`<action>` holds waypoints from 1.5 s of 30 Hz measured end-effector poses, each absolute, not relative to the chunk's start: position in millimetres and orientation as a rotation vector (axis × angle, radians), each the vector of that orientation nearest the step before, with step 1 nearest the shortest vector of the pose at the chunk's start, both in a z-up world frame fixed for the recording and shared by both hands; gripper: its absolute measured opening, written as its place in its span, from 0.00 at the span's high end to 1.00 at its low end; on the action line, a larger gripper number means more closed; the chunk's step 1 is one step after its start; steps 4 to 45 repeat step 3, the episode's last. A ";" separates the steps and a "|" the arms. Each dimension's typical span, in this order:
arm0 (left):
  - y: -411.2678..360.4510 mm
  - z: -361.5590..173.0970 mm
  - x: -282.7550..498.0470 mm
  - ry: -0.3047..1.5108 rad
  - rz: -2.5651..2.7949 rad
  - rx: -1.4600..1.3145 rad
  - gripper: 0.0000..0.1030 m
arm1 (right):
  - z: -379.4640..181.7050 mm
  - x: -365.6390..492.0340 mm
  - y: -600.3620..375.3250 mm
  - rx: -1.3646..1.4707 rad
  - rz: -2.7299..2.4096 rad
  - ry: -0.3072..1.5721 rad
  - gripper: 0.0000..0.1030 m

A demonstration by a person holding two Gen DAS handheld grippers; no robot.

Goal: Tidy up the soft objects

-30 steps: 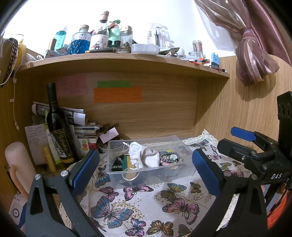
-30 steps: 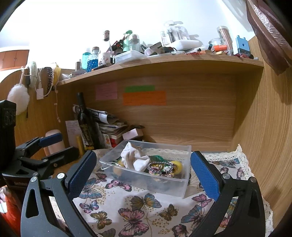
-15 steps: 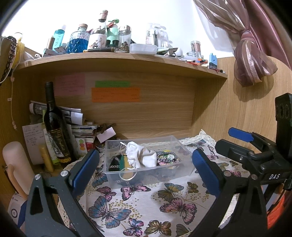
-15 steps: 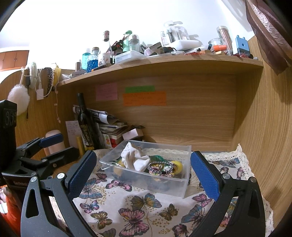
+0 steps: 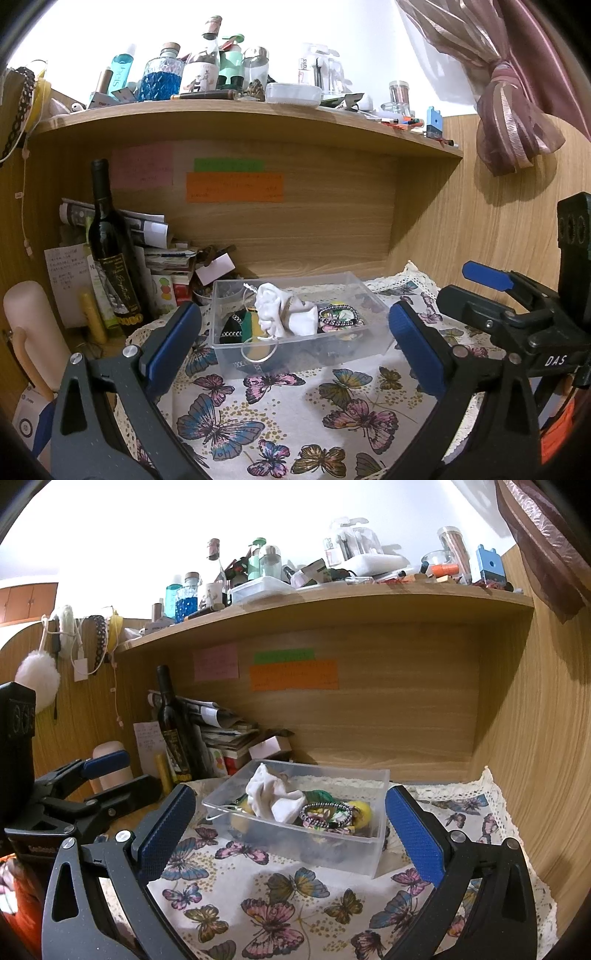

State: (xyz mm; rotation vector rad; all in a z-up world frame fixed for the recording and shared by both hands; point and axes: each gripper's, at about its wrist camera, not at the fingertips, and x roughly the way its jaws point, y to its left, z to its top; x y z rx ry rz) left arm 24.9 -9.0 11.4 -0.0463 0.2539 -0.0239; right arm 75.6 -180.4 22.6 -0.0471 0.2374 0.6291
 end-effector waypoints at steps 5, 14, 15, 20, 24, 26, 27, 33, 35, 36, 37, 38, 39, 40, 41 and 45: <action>-7.9 10.9 25.2 0.256 -0.031 -0.047 0.00 | 21.3 76.3 -178.8 -0.048 0.626 0.241 0.00; -7.9 10.9 25.2 0.256 -0.031 -0.047 0.00 | 21.3 76.3 -178.8 -0.048 0.626 0.241 0.00; -7.9 10.9 25.2 0.256 -0.031 -0.047 0.00 | 21.3 76.3 -178.8 -0.048 0.626 0.241 0.00; -7.9 10.9 25.2 0.256 -0.031 -0.047 0.00 | 21.3 76.3 -178.8 -0.048 0.626 0.241 0.00; -7.9 10.9 25.2 0.256 -0.031 -0.047 0.00 | 21.3 76.3 -178.8 -0.048 0.626 0.241 0.00; -7.9 10.9 25.2 0.256 -0.031 -0.047 0.00 | 21.3 76.3 -178.8 -0.048 0.626 0.241 0.00; -7.9 10.9 25.2 0.256 -0.031 -0.047 0.00 | 21.3 76.3 -178.8 -0.048 0.626 0.241 0.00; -7.9 10.9 25.2 0.256 -0.031 -0.047 0.00 | 21.3 76.3 -178.8 -0.048 0.626 0.241 0.00; -7.9 10.9 25.2 0.256 -0.031 -0.047 0.00 | 21.3 76.3 -178.8 -0.048 0.626 0.241 0.00; -7.9 10.9 25.2 0.256 -0.031 -0.047 0.00 | 21.3 76.3 -178.8 -0.048 0.626 0.241 0.00; -7.9 10.9 25.2 0.256 -0.031 -0.047 0.00 | 21.3 76.3 -178.8 -0.048 0.626 0.241 0.00; -7.9 10.9 25.2 0.256 -0.031 -0.047 0.00 | 21.3 76.3 -178.8 -0.048 0.626 0.241 0.00; -7.9 10.9 25.2 0.256 -0.031 -0.047 0.00 | 21.3 76.3 -178.8 -0.048 0.626 0.241 0.00; -7.9 10.9 25.2 0.256 -0.031 -0.047 0.00 | 21.3 76.3 -178.8 -0.048 0.626 0.241 0.00; -7.9 10.9 25.2 0.256 -0.031 -0.047 0.00 | 21.3 76.3 -178.8 -0.048 0.626 0.241 0.00; -7.9 10.9 25.2 0.256 -0.031 -0.047 0.00 | 21.3 76.3 -178.8 -0.048 0.626 0.241 0.00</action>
